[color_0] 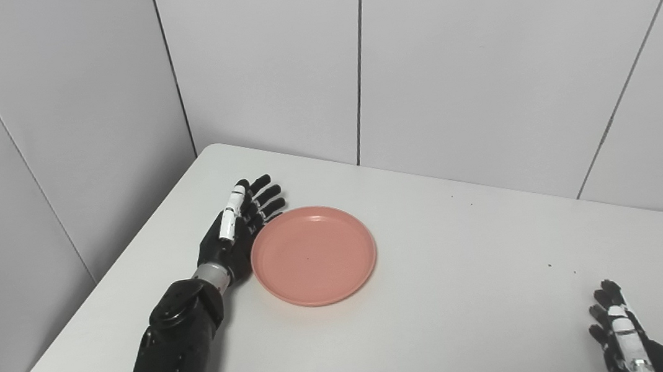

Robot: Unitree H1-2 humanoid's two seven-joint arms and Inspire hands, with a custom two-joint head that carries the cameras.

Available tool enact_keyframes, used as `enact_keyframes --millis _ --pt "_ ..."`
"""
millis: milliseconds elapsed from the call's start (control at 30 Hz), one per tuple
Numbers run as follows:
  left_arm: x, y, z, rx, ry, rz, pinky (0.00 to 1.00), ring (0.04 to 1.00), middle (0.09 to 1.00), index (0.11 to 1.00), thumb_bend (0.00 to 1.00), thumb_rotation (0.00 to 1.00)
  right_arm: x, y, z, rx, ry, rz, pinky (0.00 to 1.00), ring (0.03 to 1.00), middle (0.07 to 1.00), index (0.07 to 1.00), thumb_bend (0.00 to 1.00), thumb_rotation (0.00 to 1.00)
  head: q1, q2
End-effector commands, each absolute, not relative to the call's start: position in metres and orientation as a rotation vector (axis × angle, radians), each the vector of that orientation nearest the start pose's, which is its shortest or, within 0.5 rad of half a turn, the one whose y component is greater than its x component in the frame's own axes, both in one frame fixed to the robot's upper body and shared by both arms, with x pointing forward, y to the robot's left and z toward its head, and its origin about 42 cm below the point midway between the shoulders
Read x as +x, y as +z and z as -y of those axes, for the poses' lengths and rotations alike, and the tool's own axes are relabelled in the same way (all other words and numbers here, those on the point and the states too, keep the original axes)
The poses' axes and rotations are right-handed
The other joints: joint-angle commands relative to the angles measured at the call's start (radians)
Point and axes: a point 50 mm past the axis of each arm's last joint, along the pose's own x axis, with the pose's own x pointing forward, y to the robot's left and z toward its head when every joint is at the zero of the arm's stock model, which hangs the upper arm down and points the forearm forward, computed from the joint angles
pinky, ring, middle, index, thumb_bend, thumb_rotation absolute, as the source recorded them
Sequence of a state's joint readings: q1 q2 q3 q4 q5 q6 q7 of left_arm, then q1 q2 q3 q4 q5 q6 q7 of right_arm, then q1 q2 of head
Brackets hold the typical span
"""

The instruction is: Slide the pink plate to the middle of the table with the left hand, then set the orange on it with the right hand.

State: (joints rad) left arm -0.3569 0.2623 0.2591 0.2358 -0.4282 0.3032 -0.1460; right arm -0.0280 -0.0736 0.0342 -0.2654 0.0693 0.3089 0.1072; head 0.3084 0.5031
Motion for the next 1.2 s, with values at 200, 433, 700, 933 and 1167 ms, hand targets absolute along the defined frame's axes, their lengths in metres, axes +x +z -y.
enact_keyframes --millis 200,433,700,933,1167 --pt "0.396 0.151 -0.313 -0.256 -0.052 -0.169 0.87 0.873 0.875 0.871 0.34 1.0 0.292 0.169 0.208 0.002 0.183 0.083 1.0 1.0 1.0 1.0 0.07 1.0 -0.027 0.016" --pt "0.399 0.153 -0.292 -0.267 -0.12 -0.179 0.88 0.879 0.888 0.883 0.33 1.0 0.293 0.17 0.206 -0.018 0.18 0.089 1.0 1.0 1.0 1.0 0.07 1.0 -0.049 0.035" --pt "0.405 0.154 -0.265 -0.278 -0.17 -0.195 0.88 0.877 0.886 0.877 0.36 1.0 0.291 0.171 0.204 -0.01 0.176 0.09 1.0 1.0 1.0 1.0 0.09 1.0 -0.066 0.054" --pt "0.407 0.152 -0.24 -0.313 -0.18 -0.214 0.87 0.871 0.884 0.878 0.36 1.0 0.292 0.174 0.2 -0.015 0.172 0.092 1.0 1.0 1.0 1.0 0.1 1.0 -0.095 0.073" --pt "0.403 0.148 -0.213 -0.324 -0.227 -0.221 0.86 0.871 0.883 0.885 0.34 1.0 0.291 0.176 0.194 -0.052 0.15 0.081 1.0 0.996 1.0 1.0 0.11 1.0 -0.123 0.093"
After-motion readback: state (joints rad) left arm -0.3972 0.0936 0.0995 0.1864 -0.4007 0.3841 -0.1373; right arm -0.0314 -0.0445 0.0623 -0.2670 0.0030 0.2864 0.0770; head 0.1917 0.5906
